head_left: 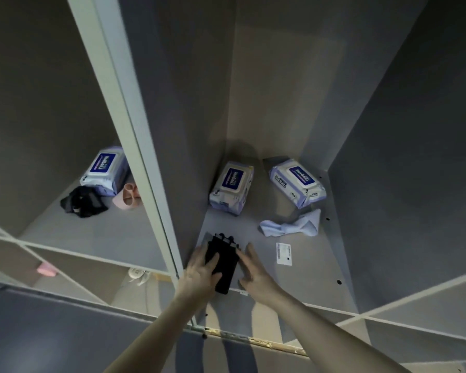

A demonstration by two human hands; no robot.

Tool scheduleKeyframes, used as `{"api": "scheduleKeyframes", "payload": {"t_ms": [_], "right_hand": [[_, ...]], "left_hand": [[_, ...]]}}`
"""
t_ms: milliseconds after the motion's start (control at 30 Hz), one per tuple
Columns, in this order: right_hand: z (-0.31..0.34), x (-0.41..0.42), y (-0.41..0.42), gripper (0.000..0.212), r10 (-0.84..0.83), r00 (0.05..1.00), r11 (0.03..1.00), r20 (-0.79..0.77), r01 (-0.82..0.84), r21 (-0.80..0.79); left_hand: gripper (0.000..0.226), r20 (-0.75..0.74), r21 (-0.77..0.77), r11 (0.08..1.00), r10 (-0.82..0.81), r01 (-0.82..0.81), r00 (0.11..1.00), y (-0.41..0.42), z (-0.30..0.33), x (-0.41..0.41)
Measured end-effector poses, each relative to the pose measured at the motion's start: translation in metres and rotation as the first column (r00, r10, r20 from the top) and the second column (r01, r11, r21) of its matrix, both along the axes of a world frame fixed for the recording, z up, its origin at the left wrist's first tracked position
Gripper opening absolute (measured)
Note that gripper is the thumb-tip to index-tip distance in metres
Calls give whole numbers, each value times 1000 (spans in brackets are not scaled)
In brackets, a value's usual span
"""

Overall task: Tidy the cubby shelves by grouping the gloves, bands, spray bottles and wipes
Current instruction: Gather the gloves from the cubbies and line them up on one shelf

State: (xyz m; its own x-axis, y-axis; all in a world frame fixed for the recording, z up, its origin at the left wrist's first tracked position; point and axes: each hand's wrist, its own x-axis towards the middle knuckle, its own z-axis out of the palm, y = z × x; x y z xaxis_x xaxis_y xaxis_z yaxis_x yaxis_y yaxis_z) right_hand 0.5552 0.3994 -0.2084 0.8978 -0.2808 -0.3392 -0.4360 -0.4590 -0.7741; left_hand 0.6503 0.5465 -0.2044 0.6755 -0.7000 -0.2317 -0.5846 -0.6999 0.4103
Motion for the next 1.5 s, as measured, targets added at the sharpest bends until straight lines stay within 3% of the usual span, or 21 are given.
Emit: {"api": "scheduleKeyframes", "payload": {"t_ms": [67, 167, 300, 533, 633, 700, 800, 933, 1133, 1333, 1500], "right_hand": [[-12, -5, 1, 66, 179, 984, 962, -16, -179, -208], [-24, -6, 5, 60, 333, 925, 841, -181, -379, -387], [-25, 10, 6, 61, 322, 916, 813, -240, -398, -426], [-20, 26, 1, 63, 307, 924, 836, -229, -377, -399], [0, 24, 1, 61, 199, 980, 911, 13, -180, -372], [20, 21, 2, 59, 63, 983, 976, 175, -24, -218], [55, 14, 3, 53, -33, 976, 999, 214, 38, -17], [104, 6, 10, 41, 180, 975, 982, 129, -172, -72], [146, 17, 51, 36, 462, 868, 887, 180, -448, -116], [139, 42, 107, 41, 587, 786, 809, 195, -558, -183], [130, 77, 127, 42, 609, 786, 785, 102, -579, -221]], "left_hand": [[56, 107, 130, 973, -207, 193, 972, 6, -9, -7], [58, 131, 250, 929, -312, 274, 941, 11, -18, -14], [56, 185, 283, 924, -314, 256, 931, 3, -12, -6], [61, 117, 291, 927, -281, 238, 953, -1, -7, 7], [64, 58, 92, 984, -159, 153, 986, -4, 11, 7], [66, -58, -109, 993, -44, 37, 997, -2, 31, 8], [59, -262, -252, 964, 12, -81, 965, 16, 68, 8], [39, -282, -241, 956, 95, -167, 955, 59, 109, -3], [42, -225, -350, 800, 432, -486, 873, 125, 141, -19], [42, -60, -200, 746, 638, -635, 768, 195, 142, -22], [44, 23, -156, 753, 650, -639, 760, 239, 136, 36]]}}
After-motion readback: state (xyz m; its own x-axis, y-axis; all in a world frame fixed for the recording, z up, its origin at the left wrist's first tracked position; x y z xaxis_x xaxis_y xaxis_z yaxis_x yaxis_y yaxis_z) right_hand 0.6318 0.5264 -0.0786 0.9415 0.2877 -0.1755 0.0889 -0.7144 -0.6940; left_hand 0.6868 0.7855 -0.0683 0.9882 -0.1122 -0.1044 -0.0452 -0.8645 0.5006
